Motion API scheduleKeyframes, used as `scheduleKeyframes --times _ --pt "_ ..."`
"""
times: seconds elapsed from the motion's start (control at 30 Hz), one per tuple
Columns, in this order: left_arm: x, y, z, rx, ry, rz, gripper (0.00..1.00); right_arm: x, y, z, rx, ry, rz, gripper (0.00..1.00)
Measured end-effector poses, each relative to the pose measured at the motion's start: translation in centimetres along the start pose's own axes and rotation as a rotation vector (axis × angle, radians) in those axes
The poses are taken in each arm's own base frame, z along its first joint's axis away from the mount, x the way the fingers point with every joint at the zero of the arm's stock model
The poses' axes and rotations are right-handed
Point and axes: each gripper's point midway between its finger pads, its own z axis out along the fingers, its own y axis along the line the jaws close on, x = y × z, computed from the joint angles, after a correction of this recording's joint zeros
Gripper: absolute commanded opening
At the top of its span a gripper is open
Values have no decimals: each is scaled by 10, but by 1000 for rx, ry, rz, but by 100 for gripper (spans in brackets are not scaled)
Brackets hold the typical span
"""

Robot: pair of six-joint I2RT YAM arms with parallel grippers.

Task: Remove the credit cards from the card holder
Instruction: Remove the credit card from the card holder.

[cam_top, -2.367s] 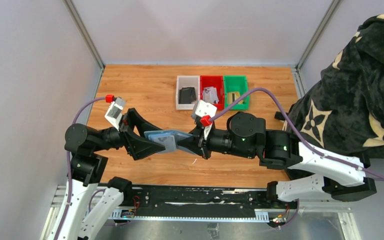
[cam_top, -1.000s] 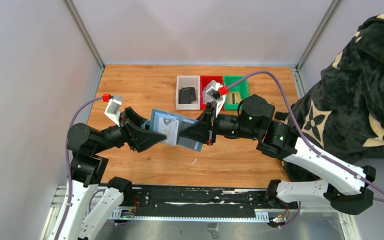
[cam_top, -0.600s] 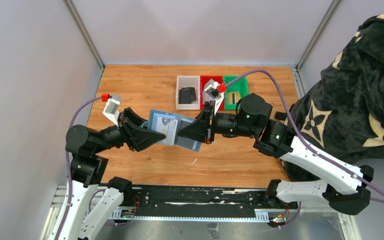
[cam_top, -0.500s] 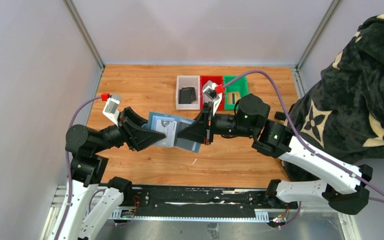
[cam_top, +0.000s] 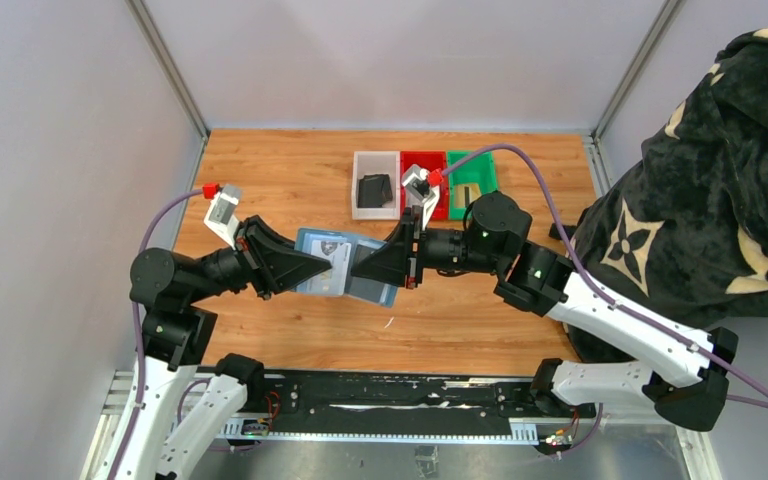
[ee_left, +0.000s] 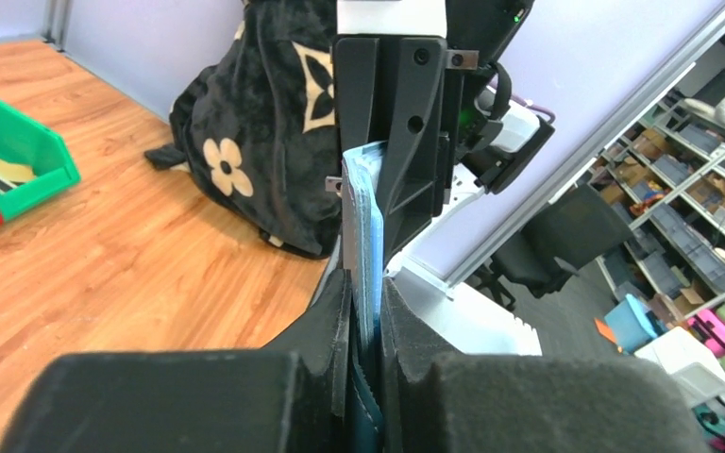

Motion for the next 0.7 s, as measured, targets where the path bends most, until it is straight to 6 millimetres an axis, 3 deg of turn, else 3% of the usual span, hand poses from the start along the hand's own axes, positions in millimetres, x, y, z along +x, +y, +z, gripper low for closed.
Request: scheduleKeyframes --times 0.1,0.2,0.33,0.5,0.53,0.7 --pt "1 0 0 4 6 -6 0 1 -1 0 -16 -4 19 39" --pt "2 0 0 10 14 -6 0 -2 0 0 -33 -14 18 52" --pt "7 4 2 12 41 -28 0 -18 -15 -13 21 -59 20 55" --pt "16 28 7 -42 95 -97 0 -59 -42 -53 158 -201 24 54" --pt "17 33 8 -59 103 -112 0 -67 -39 -62 170 -236 20 53" --pt "23 54 9 -145 113 -167 0 -73 -27 -69 141 -257 37 50"
